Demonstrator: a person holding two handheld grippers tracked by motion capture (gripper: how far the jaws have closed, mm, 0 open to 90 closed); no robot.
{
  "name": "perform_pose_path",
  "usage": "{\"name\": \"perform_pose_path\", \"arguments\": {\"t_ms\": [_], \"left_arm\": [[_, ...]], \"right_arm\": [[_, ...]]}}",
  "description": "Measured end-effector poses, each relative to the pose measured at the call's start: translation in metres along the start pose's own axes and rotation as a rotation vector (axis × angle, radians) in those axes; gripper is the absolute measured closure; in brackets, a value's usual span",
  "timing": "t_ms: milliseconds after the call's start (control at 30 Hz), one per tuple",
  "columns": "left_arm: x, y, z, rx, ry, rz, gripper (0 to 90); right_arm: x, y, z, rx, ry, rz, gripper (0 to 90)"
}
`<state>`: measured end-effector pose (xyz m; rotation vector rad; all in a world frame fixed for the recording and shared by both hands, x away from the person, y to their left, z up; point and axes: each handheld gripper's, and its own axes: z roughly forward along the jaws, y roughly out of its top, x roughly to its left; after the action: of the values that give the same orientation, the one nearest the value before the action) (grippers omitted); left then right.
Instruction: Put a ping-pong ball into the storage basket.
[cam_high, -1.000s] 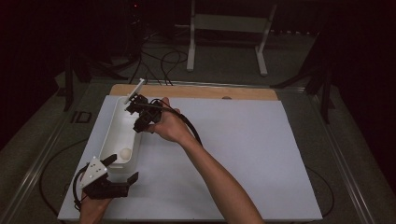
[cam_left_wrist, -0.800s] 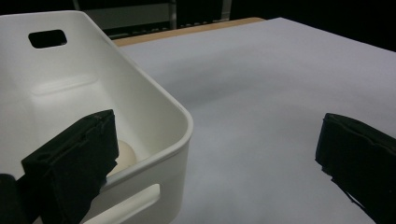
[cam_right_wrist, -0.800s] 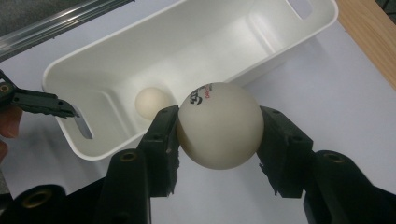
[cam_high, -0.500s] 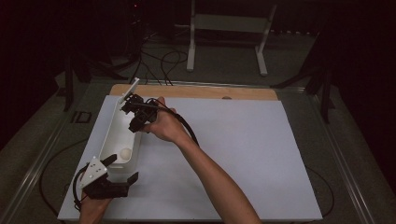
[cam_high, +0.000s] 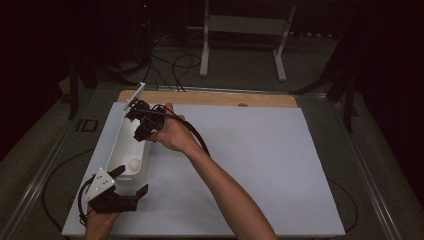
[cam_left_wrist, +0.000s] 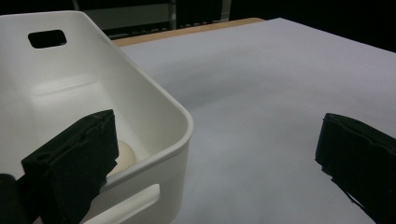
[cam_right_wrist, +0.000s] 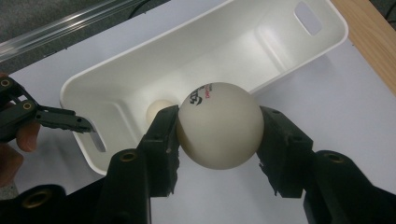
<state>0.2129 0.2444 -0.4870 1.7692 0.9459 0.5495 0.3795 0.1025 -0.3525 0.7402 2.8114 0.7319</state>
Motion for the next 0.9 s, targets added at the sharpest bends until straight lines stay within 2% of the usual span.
{"name": "perform_pose_path", "arguments": {"t_ms": [900], "left_arm": [[0.0,0.0,0.0,0.001,-0.001,-0.002,0.0]], "right_arm": [[0.011,0.007,0.003,-0.021,0.021,-0.012,50.6]]}}
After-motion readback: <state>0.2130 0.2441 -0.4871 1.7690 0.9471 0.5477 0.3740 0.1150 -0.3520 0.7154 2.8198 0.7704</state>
